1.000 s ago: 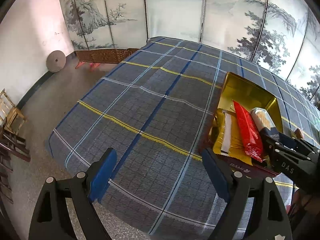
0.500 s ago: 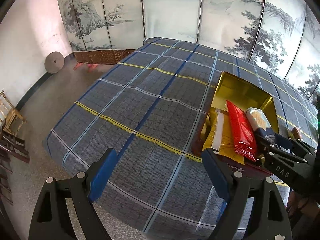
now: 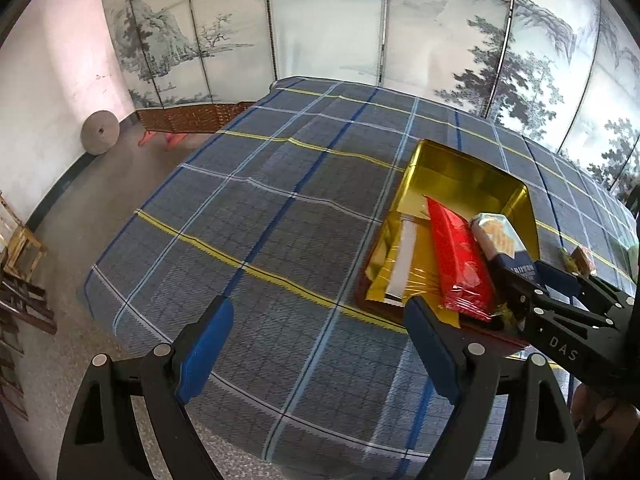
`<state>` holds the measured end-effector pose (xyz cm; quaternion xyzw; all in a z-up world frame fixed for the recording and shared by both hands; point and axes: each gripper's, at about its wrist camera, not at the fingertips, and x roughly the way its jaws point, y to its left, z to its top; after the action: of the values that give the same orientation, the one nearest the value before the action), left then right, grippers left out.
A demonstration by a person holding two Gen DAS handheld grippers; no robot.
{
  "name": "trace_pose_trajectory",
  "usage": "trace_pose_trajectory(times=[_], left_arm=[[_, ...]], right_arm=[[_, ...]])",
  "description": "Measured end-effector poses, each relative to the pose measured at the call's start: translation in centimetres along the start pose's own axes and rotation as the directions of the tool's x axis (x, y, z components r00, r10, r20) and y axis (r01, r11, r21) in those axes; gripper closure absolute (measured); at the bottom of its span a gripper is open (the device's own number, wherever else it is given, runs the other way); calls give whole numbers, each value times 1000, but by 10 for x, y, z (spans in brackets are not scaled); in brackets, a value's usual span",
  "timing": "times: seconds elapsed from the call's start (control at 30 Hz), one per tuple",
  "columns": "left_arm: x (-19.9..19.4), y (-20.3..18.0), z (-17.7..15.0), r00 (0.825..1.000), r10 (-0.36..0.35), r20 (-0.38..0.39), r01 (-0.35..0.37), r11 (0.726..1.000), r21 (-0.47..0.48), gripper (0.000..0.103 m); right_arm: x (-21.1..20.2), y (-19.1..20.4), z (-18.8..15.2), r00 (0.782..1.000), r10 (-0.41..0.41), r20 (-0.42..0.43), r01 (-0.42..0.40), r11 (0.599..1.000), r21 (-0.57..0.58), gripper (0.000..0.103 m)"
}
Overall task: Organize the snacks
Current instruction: 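Carry the blue soda cracker pack into the gold tin and open the right gripper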
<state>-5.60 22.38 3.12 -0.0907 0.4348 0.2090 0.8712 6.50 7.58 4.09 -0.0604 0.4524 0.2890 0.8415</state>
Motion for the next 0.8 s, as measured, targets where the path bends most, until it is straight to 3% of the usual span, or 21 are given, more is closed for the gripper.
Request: trace_pose_trajectory(times=[0.53, 0.8], left_arm=[[-6, -52, 6, 1000, -23, 4, 23, 996, 87, 18], [-9, -73, 7, 999, -39, 3, 39, 993, 113, 18]], right_arm=[[-18, -46, -1, 998, 25, 52, -28, 997, 68, 47], [-30, -104, -7, 995, -39, 93, 31, 996, 79, 47]])
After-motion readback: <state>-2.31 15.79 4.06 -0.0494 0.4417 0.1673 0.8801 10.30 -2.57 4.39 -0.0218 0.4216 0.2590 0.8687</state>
